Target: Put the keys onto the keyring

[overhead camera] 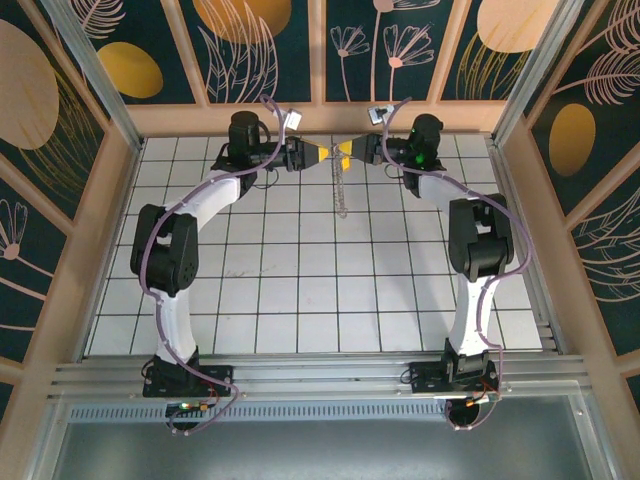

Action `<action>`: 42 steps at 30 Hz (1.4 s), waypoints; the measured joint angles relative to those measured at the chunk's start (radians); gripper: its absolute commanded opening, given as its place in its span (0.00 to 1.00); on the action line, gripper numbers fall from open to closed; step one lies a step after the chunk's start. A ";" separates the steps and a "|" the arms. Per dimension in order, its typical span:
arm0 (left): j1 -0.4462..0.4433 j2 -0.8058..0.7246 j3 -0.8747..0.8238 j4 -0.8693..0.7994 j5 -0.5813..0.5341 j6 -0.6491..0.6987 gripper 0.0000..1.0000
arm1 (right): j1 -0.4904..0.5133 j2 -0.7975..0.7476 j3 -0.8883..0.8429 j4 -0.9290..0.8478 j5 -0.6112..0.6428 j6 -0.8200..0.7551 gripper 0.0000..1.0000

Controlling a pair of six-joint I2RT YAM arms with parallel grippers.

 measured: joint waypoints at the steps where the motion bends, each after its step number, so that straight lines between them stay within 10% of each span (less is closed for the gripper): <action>1: 0.000 0.005 0.005 0.000 0.007 -0.001 0.38 | 0.003 0.005 0.003 -0.004 0.000 0.000 0.00; 42: 0.000 0.068 -0.014 0.259 0.048 -0.211 0.22 | 0.033 0.028 0.033 -0.014 0.022 0.013 0.00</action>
